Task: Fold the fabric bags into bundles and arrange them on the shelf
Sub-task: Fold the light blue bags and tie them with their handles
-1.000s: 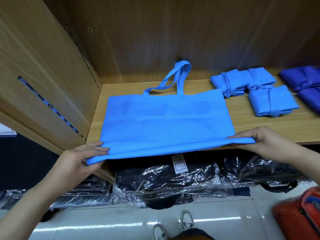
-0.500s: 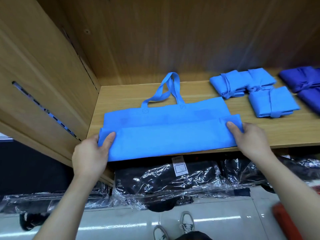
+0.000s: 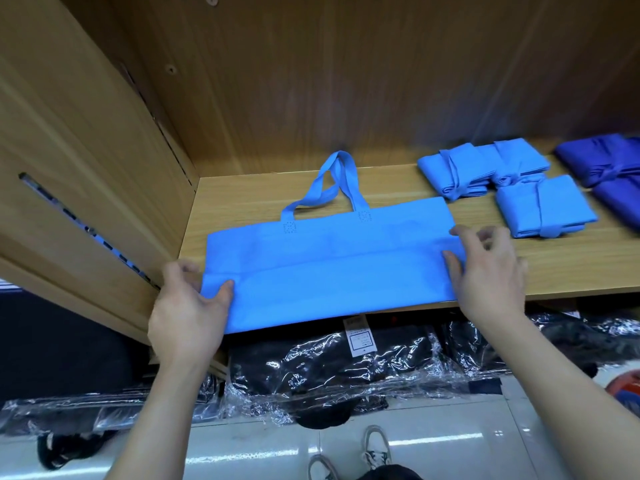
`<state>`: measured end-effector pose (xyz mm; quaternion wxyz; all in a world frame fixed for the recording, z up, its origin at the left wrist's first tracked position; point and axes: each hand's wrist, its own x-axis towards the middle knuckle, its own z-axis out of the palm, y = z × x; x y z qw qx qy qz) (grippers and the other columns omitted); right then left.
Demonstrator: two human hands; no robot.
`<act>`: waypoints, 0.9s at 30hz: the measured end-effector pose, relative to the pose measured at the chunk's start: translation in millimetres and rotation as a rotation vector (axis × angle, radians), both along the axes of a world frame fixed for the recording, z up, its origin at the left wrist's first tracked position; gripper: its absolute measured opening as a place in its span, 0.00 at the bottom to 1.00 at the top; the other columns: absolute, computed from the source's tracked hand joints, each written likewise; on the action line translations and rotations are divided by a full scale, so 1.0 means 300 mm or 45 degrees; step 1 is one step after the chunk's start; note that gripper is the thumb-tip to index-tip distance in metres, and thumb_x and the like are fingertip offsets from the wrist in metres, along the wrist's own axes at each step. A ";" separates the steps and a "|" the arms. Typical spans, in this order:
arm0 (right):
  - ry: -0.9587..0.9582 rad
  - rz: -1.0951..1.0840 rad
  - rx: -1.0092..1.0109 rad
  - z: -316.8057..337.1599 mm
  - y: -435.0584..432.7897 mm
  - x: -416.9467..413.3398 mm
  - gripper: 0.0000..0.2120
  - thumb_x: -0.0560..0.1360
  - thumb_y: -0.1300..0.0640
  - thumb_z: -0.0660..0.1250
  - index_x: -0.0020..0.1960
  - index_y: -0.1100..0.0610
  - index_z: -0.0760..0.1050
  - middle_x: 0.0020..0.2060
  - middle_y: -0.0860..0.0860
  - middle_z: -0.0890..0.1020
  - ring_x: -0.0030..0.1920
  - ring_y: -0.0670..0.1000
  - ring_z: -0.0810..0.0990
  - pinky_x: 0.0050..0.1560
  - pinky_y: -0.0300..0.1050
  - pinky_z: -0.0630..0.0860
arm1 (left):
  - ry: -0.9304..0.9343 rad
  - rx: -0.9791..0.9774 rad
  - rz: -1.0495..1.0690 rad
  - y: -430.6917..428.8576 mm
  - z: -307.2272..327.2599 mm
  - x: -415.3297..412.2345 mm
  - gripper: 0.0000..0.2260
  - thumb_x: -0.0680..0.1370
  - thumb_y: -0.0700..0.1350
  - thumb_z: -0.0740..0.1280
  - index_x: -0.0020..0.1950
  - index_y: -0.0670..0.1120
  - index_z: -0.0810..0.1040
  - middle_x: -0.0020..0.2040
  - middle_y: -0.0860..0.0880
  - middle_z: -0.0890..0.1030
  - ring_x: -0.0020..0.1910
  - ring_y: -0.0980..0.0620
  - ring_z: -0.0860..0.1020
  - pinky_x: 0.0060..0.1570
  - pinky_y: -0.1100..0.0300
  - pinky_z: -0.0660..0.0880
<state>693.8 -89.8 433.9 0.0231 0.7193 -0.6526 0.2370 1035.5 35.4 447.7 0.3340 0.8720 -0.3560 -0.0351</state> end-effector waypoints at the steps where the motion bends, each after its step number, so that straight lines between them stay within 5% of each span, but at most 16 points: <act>1: 0.048 0.116 -0.052 -0.011 -0.005 -0.003 0.17 0.73 0.64 0.69 0.61 0.55 0.77 0.57 0.59 0.74 0.55 0.63 0.76 0.50 0.60 0.70 | -0.080 -0.070 -0.083 -0.004 -0.012 0.007 0.17 0.71 0.46 0.75 0.57 0.49 0.74 0.49 0.46 0.78 0.51 0.40 0.75 0.50 0.50 0.71; 3: 0.079 0.412 -0.036 -0.032 -0.026 -0.026 0.21 0.69 0.71 0.64 0.58 0.57 0.80 0.60 0.59 0.79 0.59 0.63 0.78 0.55 0.61 0.74 | -0.322 -0.179 -0.353 -0.006 -0.045 0.031 0.14 0.70 0.37 0.75 0.54 0.47 0.82 0.54 0.45 0.78 0.54 0.42 0.72 0.53 0.57 0.68; 5: 0.063 0.652 0.081 -0.027 -0.041 -0.055 0.20 0.71 0.67 0.60 0.61 0.58 0.80 0.62 0.56 0.80 0.64 0.61 0.78 0.64 0.59 0.72 | -0.349 -0.207 -0.649 -0.002 -0.065 0.063 0.11 0.72 0.33 0.73 0.48 0.47 0.85 0.55 0.53 0.80 0.54 0.43 0.74 0.56 0.63 0.67; 7: 0.050 0.746 0.293 0.002 -0.042 -0.083 0.22 0.77 0.50 0.59 0.68 0.56 0.75 0.68 0.51 0.74 0.71 0.54 0.70 0.72 0.52 0.63 | -0.234 -0.096 -0.858 0.018 -0.047 0.105 0.09 0.76 0.46 0.68 0.55 0.50 0.84 0.60 0.62 0.76 0.61 0.44 0.76 0.64 0.66 0.64; 9: 0.144 0.827 0.499 0.022 -0.042 -0.111 0.38 0.74 0.29 0.53 0.75 0.51 0.64 0.75 0.44 0.60 0.77 0.45 0.56 0.77 0.47 0.53 | -0.185 0.251 -1.042 0.050 -0.030 0.154 0.27 0.74 0.66 0.59 0.70 0.56 0.72 0.72 0.63 0.64 0.76 0.54 0.60 0.73 0.61 0.55; 11: 0.371 0.900 0.582 0.036 -0.051 -0.141 0.49 0.66 0.20 0.50 0.78 0.47 0.49 0.76 0.40 0.48 0.77 0.41 0.44 0.77 0.43 0.46 | -0.358 0.543 -1.168 0.077 -0.024 0.181 0.43 0.67 0.76 0.59 0.77 0.59 0.52 0.77 0.63 0.48 0.78 0.60 0.42 0.75 0.53 0.47; 13: 0.514 0.981 0.514 0.029 -0.072 -0.173 0.48 0.67 0.24 0.59 0.77 0.44 0.43 0.76 0.40 0.45 0.77 0.41 0.43 0.77 0.43 0.47 | -0.503 0.526 -1.216 0.100 -0.027 0.191 0.48 0.67 0.67 0.72 0.79 0.55 0.51 0.79 0.59 0.50 0.78 0.59 0.43 0.76 0.49 0.53; 15: 0.481 1.034 0.454 0.018 -0.088 -0.197 0.45 0.70 0.37 0.70 0.78 0.43 0.47 0.77 0.41 0.51 0.77 0.42 0.49 0.76 0.43 0.52 | -0.522 0.390 -1.200 0.109 -0.037 0.198 0.45 0.64 0.44 0.81 0.77 0.51 0.62 0.76 0.55 0.62 0.77 0.57 0.55 0.75 0.57 0.55; 19: 0.106 1.013 0.538 0.035 -0.082 -0.197 0.36 0.70 0.47 0.73 0.73 0.39 0.62 0.72 0.36 0.63 0.74 0.36 0.57 0.73 0.32 0.52 | -0.280 0.099 -1.029 0.123 -0.039 0.179 0.34 0.63 0.24 0.74 0.66 0.46 0.78 0.66 0.56 0.75 0.68 0.65 0.67 0.70 0.73 0.55; 21: -0.219 0.920 0.684 0.063 -0.078 -0.183 0.30 0.70 0.58 0.76 0.66 0.37 0.71 0.67 0.34 0.70 0.70 0.33 0.63 0.71 0.29 0.55 | -0.040 -0.049 -0.861 0.115 -0.019 0.159 0.28 0.67 0.22 0.70 0.57 0.50 0.82 0.60 0.57 0.79 0.63 0.72 0.71 0.67 0.75 0.60; 23: -0.476 0.801 0.792 0.086 -0.080 -0.161 0.26 0.69 0.65 0.76 0.58 0.38 0.79 0.59 0.30 0.76 0.64 0.33 0.71 0.66 0.25 0.61 | 0.158 -0.061 -0.675 0.105 0.008 0.135 0.25 0.71 0.26 0.69 0.50 0.58 0.81 0.55 0.55 0.81 0.55 0.61 0.78 0.60 0.72 0.69; 25: -0.648 0.671 0.830 0.107 -0.091 -0.142 0.17 0.67 0.60 0.77 0.51 0.43 0.83 0.50 0.33 0.82 0.54 0.32 0.78 0.57 0.21 0.66 | 0.291 -0.035 -0.543 0.088 0.035 0.107 0.19 0.73 0.32 0.71 0.45 0.59 0.80 0.50 0.57 0.78 0.48 0.52 0.78 0.53 0.58 0.74; 27: -0.748 0.574 0.816 0.119 -0.100 -0.130 0.06 0.67 0.55 0.76 0.44 0.48 0.85 0.41 0.38 0.85 0.41 0.33 0.79 0.45 0.22 0.69 | 0.312 -0.008 -0.495 0.072 0.040 0.096 0.11 0.74 0.37 0.72 0.45 0.55 0.80 0.46 0.59 0.76 0.51 0.49 0.74 0.52 0.57 0.69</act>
